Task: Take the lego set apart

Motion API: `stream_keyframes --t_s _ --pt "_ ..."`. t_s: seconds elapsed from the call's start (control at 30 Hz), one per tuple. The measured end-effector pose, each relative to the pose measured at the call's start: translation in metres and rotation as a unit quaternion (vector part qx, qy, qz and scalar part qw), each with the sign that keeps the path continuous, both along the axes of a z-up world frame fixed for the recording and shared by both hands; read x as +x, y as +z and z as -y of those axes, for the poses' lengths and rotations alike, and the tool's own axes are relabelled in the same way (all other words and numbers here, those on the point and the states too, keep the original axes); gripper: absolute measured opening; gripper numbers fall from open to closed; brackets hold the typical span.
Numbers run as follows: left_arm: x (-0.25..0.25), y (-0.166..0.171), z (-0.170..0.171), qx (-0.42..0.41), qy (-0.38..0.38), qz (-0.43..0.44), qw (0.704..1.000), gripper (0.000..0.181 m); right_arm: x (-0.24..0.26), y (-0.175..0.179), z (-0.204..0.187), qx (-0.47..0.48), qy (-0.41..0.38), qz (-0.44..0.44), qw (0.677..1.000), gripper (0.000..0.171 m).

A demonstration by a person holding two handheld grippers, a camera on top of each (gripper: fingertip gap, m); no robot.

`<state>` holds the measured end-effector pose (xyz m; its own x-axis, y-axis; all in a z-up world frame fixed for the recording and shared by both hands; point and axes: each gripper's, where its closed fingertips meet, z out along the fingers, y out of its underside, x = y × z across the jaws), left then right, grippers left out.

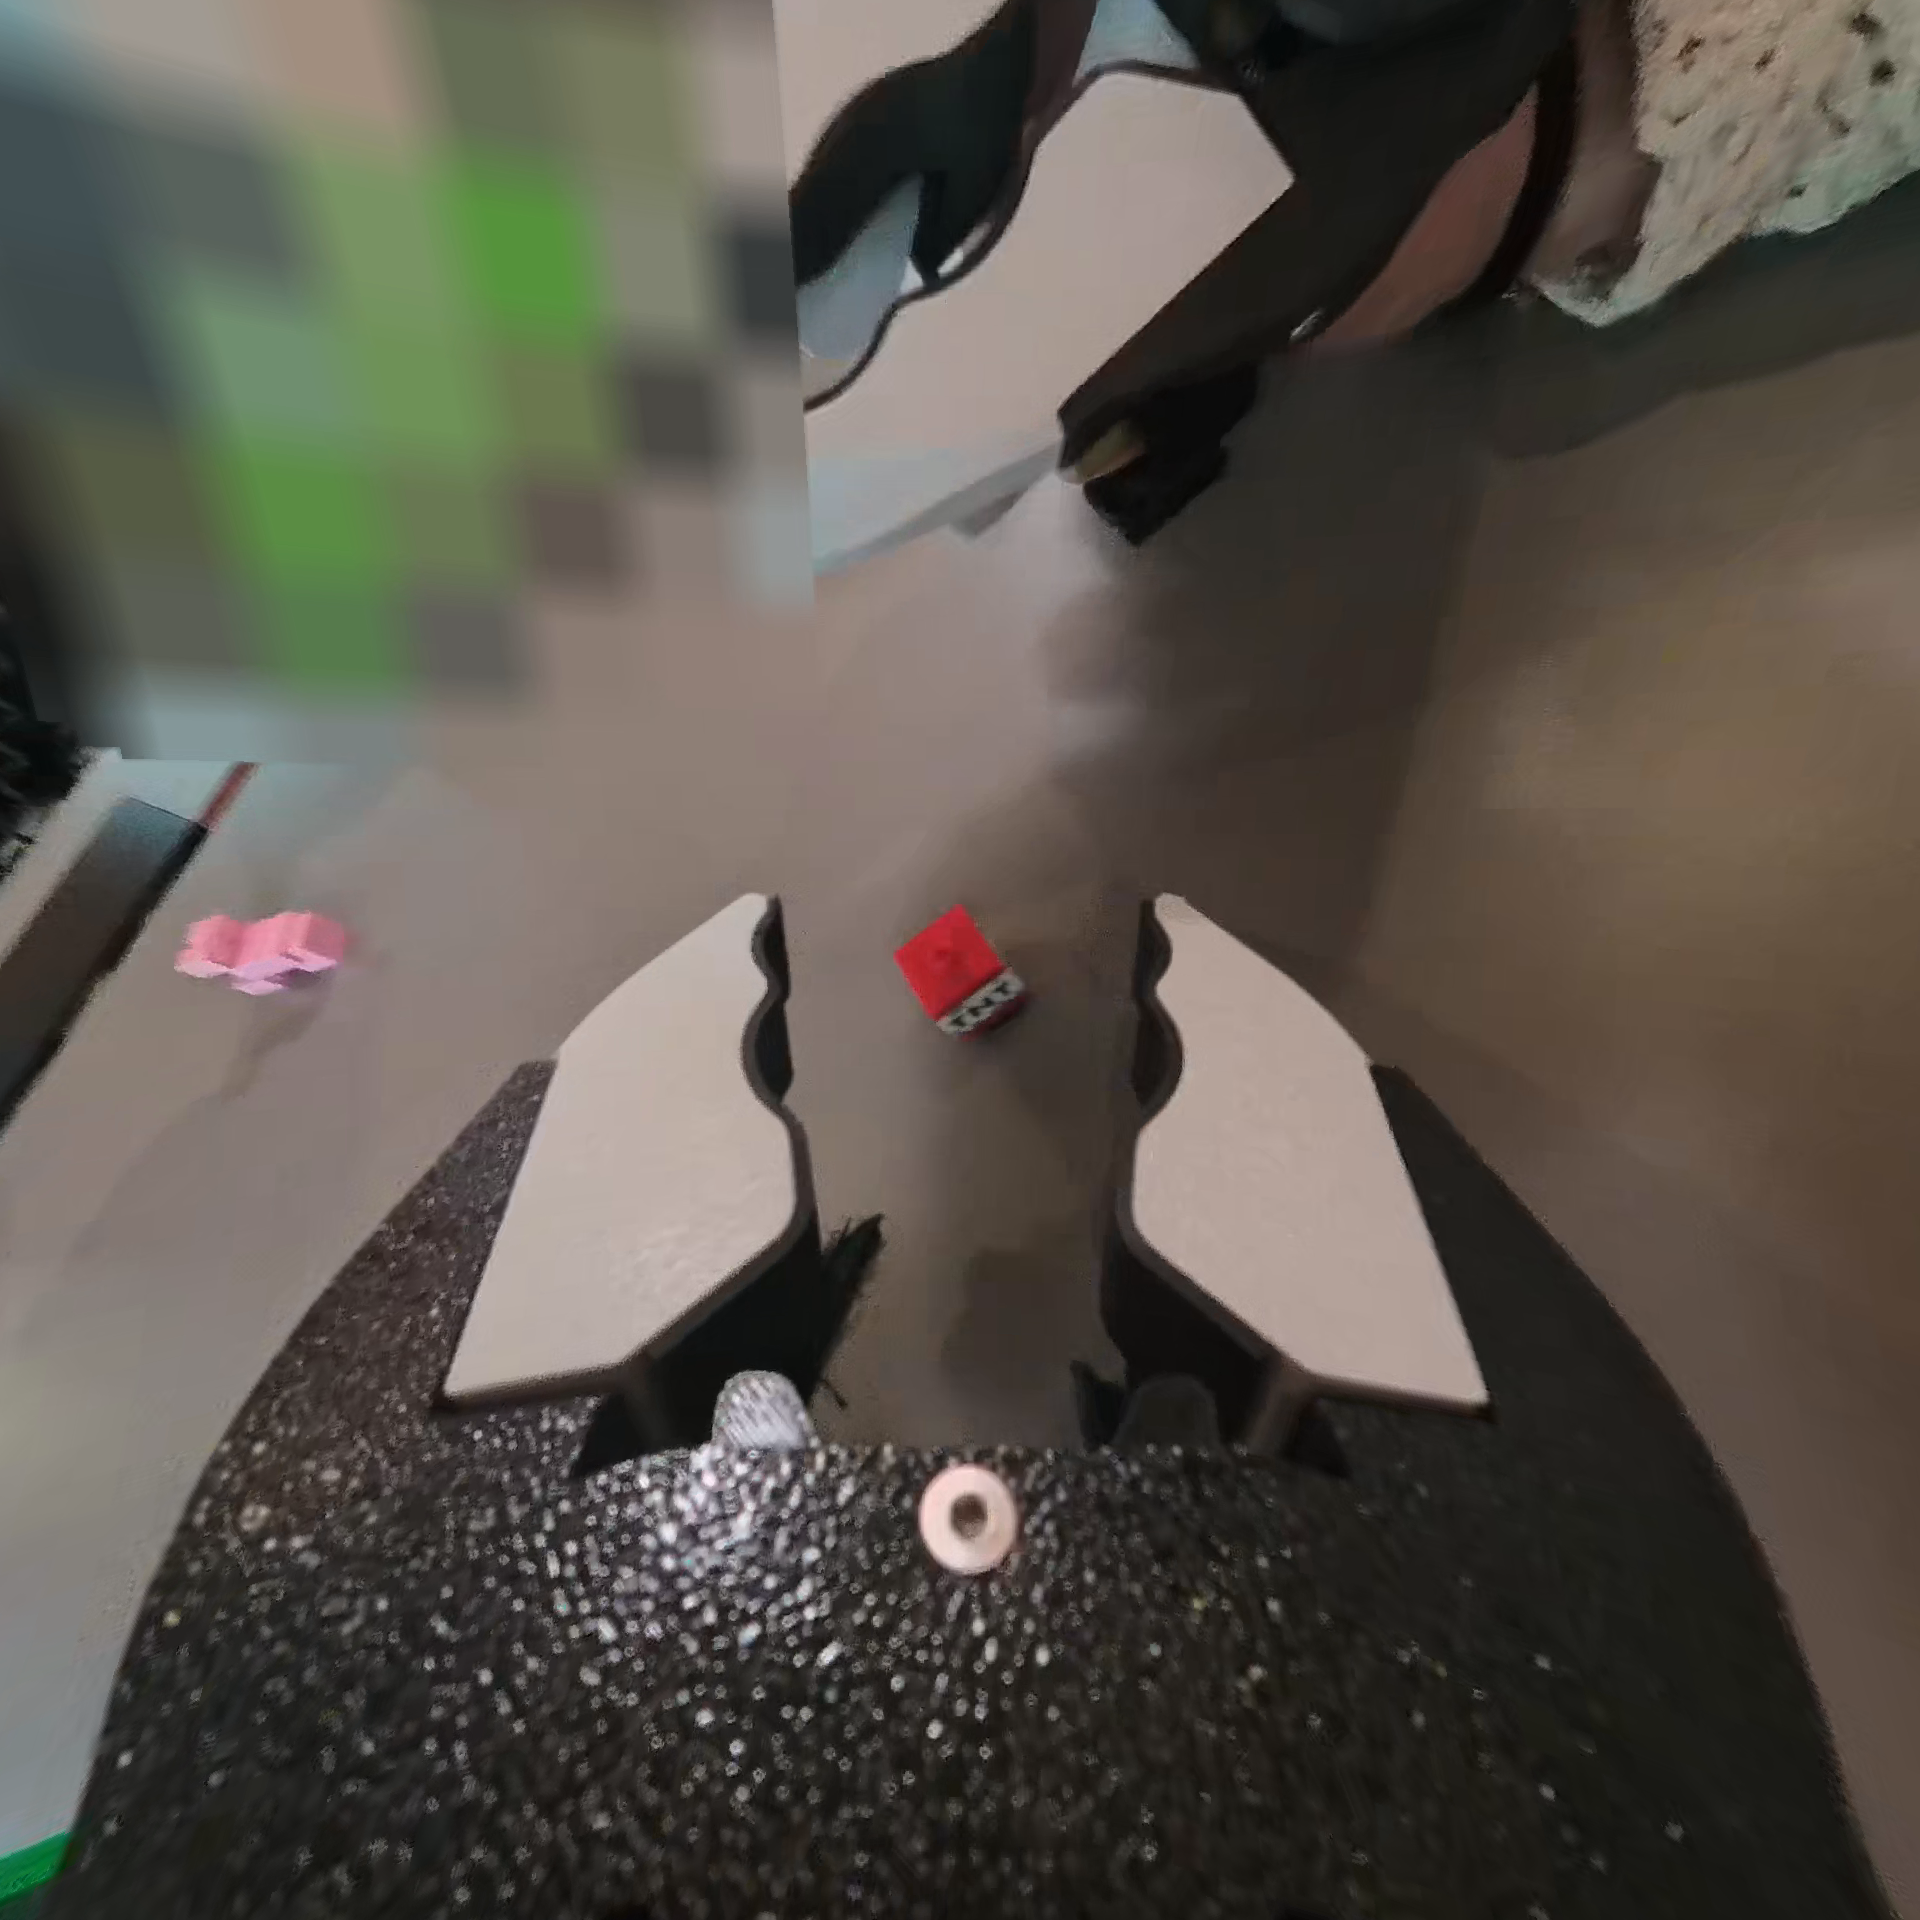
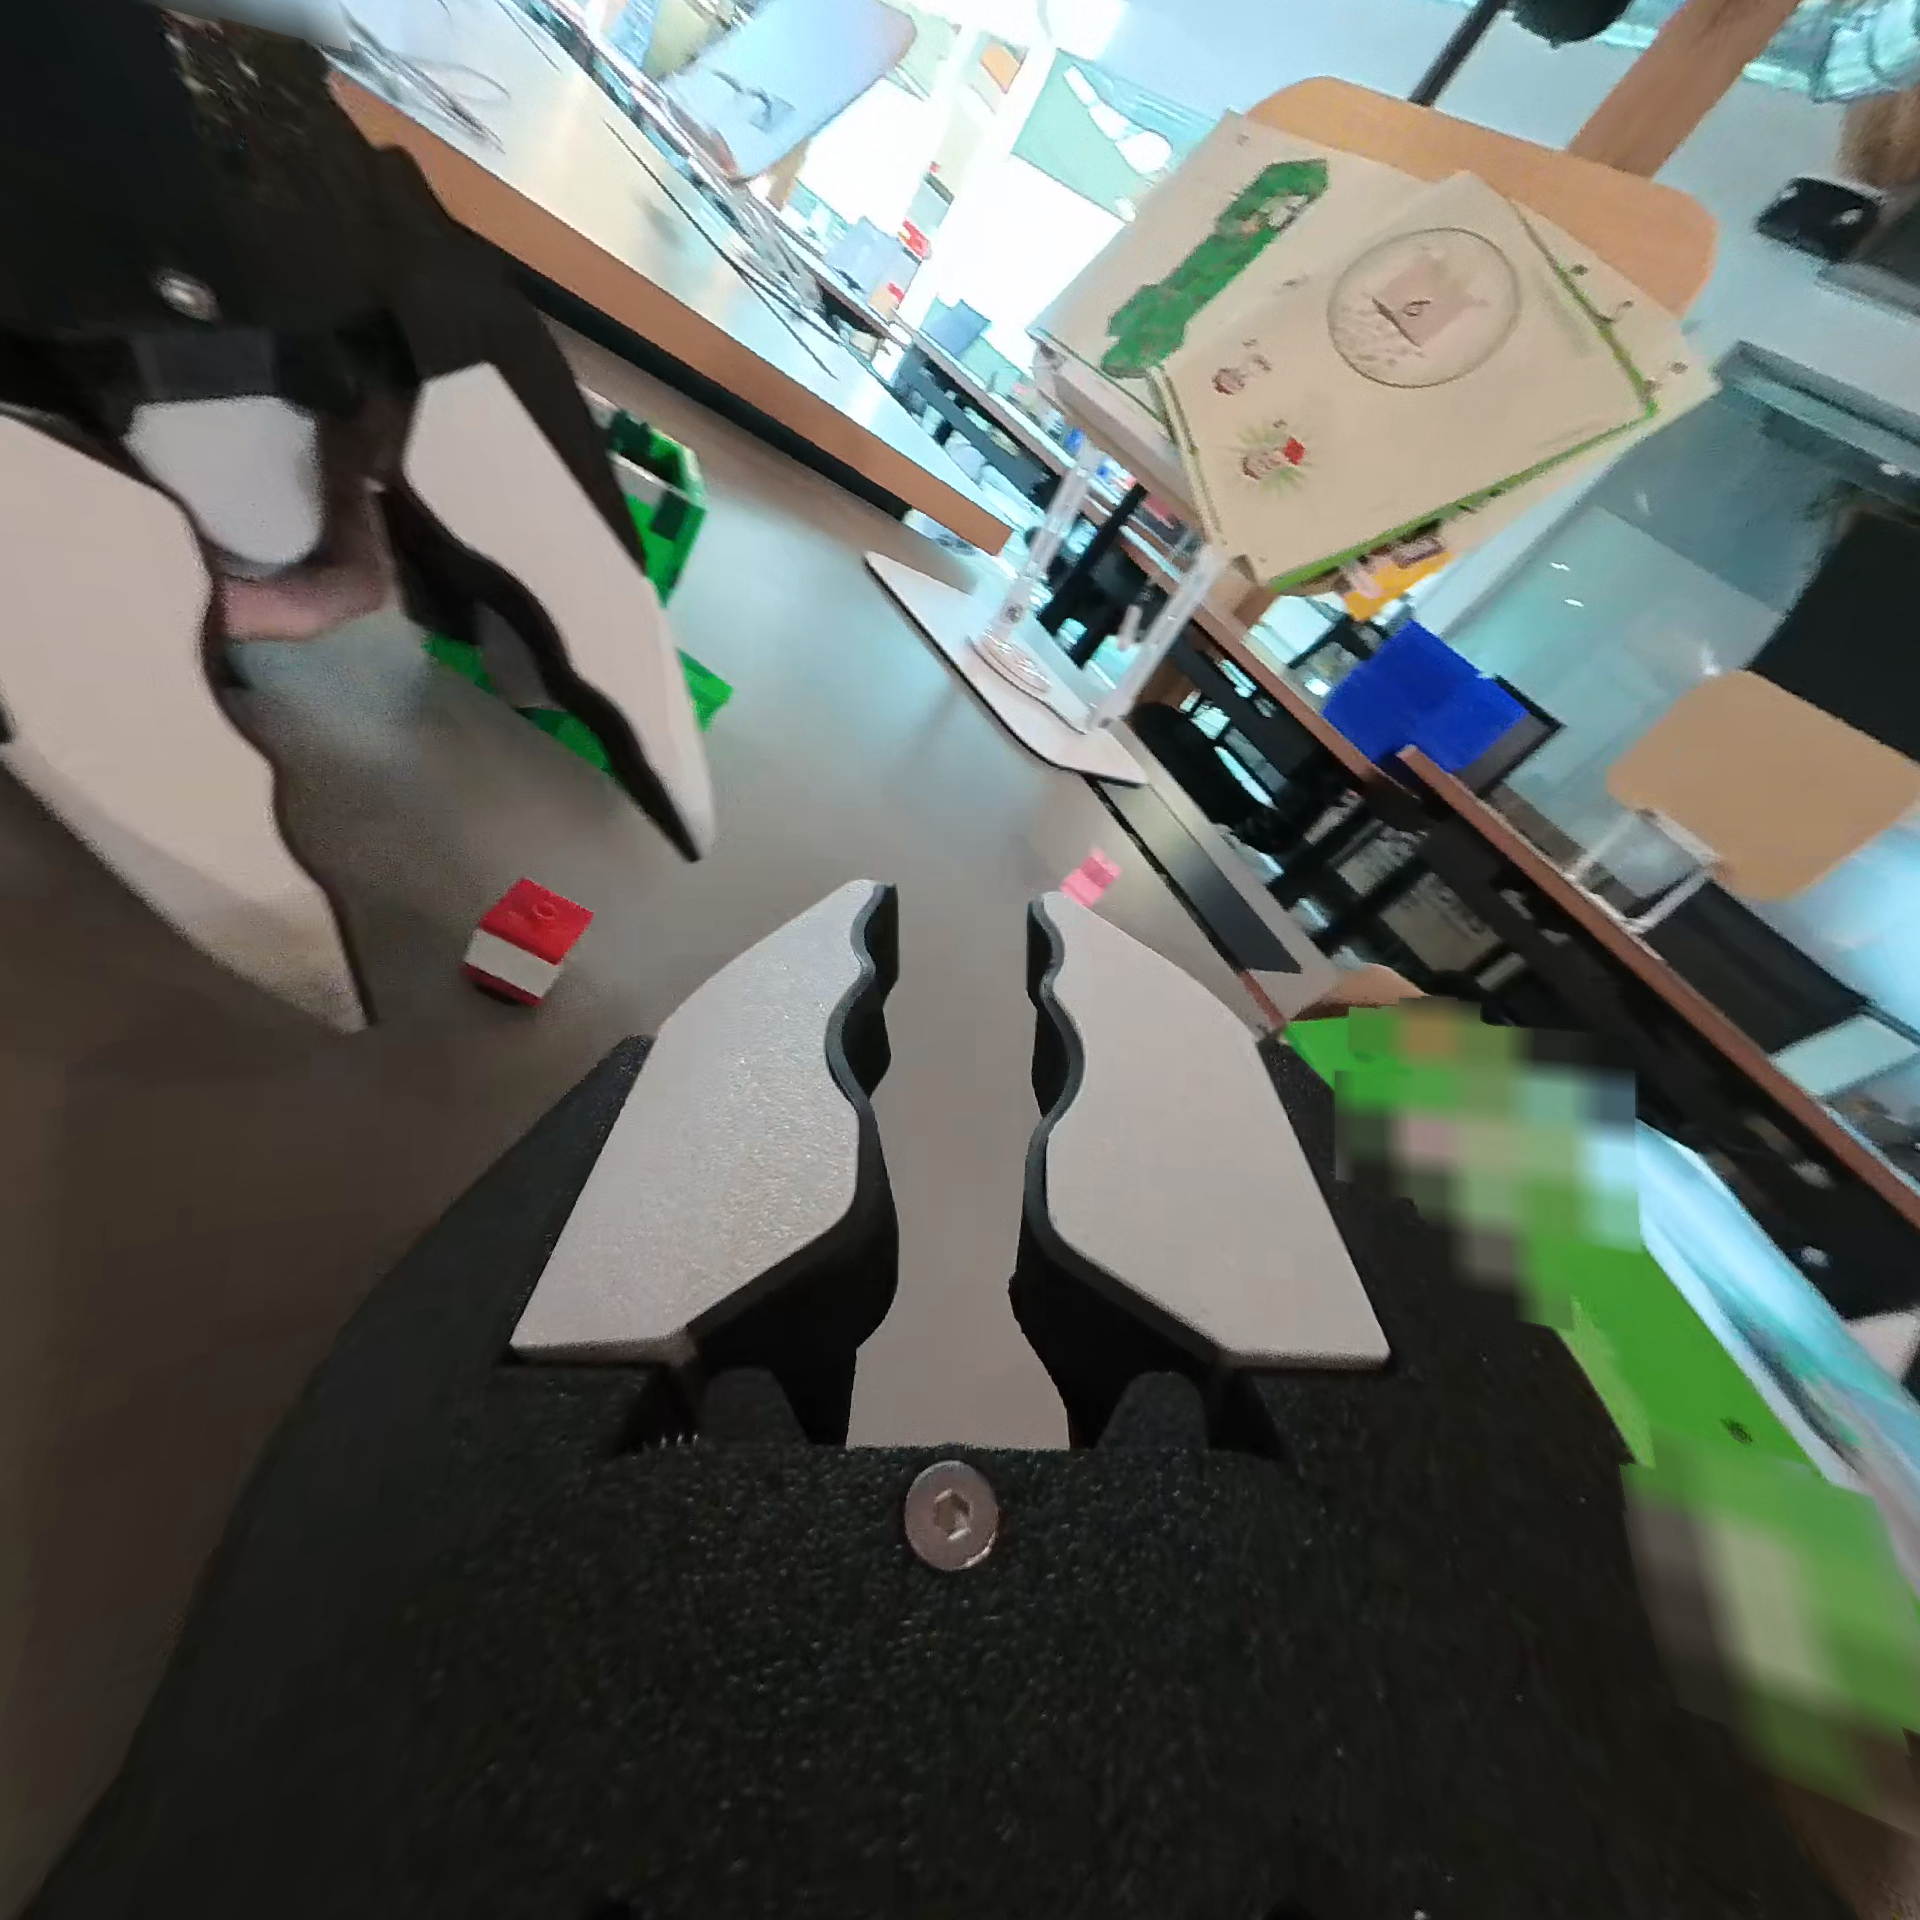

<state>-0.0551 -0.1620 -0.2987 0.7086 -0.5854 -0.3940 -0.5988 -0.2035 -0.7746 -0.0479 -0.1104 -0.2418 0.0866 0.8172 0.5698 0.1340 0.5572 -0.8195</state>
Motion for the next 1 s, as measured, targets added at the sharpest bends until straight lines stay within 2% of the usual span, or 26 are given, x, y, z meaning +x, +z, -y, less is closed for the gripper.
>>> stream_keyframes --t_s 0.1,0.27,0.33,0.43,0.5,0.57,0.63,0.8,0.93,1.0 --pt "0.001 -0.005 -0.002 -0.034 0.034 0.012 0.999 0.054 0.001 0.006 -0.006 0.010 -0.041 -0.019 0.999 0.020" --pt "-0.006 -0.011 -0.006 -0.063 0.068 0.015 0.996 0.021 0.002 0.009 -0.014 0.002 -0.088 -0.031 0.996 0.019" --pt "-0.003 -0.010 -0.004 -0.062 0.055 0.019 0.996 0.020 0.005 0.011 -0.017 -0.004 -0.097 -0.038 0.995 0.019" --pt "0.001 0.024 -0.001 0.035 0.020 0.087 0.995 0.020 0.008 0.014 -0.009 -0.033 -0.059 -0.048 0.997 0.020" --pt "0.011 0.049 0.009 0.047 -0.046 0.206 0.976 0.019 0.009 0.017 0.010 -0.053 0.002 -0.047 0.997 0.023" --pt "0.016 0.082 0.024 0.046 -0.124 0.365 0.922 0.019 0.010 0.023 0.036 -0.050 0.070 -0.051 0.995 0.026" --pt "0.004 0.101 0.030 0.047 -0.151 0.466 0.870 0.019 0.008 0.032 0.060 -0.037 0.115 -0.068 0.990 0.029" --pt "-0.001 0.109 0.032 0.029 -0.167 0.533 0.829 0.018 -0.009 0.025 0.092 0.021 0.135 -0.054 0.989 0.043" --pt "0.010 0.105 0.032 0.012 -0.171 0.540 0.824 0.018 -0.010 0.035 0.091 0.118 0.058 -0.090 0.987 0.033" --pt "0.014 0.105 0.032 0.002 -0.174 0.548 0.818 0.018 -0.010 0.037 0.096 0.144 0.056 -0.099 0.983 0.025"
